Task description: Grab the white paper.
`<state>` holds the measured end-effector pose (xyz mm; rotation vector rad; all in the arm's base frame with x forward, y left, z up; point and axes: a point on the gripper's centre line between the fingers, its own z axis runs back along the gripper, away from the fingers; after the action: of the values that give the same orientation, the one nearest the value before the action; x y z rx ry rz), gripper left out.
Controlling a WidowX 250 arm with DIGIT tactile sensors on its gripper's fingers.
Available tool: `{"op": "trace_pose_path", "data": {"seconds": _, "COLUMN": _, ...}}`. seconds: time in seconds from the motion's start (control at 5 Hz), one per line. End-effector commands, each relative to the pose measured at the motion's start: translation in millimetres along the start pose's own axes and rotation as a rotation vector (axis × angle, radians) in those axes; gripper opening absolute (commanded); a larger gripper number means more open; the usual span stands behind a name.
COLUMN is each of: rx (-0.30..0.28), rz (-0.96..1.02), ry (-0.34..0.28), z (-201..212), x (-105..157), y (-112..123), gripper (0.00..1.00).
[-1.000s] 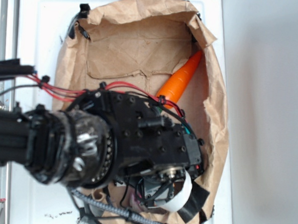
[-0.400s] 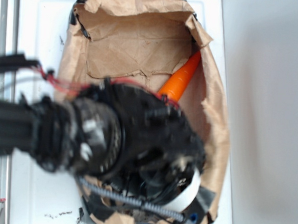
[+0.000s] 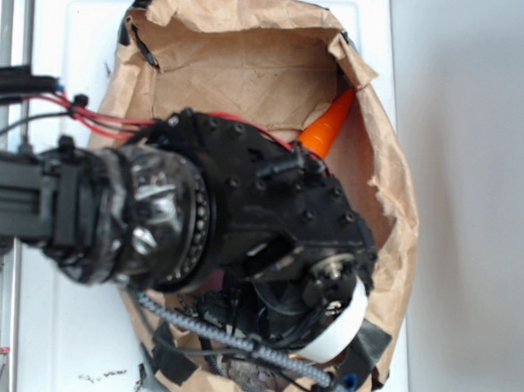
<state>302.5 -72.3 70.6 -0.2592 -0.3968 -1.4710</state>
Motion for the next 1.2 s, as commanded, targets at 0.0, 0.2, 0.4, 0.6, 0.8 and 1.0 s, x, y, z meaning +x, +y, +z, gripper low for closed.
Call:
{"op": "trace_pose_path", "data": {"seconds": 0.0, "rx": 0.060, "rz": -0.035, "ry": -0.043, "z": 18, "x": 16, "y": -3, "gripper": 1.00}}
{"op": "trace_pose_path", "data": {"seconds": 0.2, "rx": 0.016, "rz": -0.035, "ry": -0.057, "z": 14, "x": 22, "y": -9, "gripper": 1.00}}
{"op": "trace_pose_path", "data": {"seconds": 0.4, "rx": -0.002, "rz": -0.019, "ry": -0.099, "z": 15, "x": 32, "y": -13, "gripper": 1.00}}
{"op": "trace_pose_path", "data": {"seconds": 0.6, "rx": -0.024, "rz": 0.002, "ry": -0.126, "z": 31, "x": 33, "y": -13, "gripper": 1.00}}
{"op": "trace_pose_path", "data": {"seconds": 0.8, "rx": -0.021, "rz": -0.013, "ry": -0.101, "z": 28, "x": 35, "y": -17, "gripper": 1.00}}
{"op": "trace_pose_path", "data": {"seconds": 1.0, "rx": -0.047, "rz": -0.034, "ry": -0.074, "z": 15, "x": 37, "y": -24, "gripper": 1.00}}
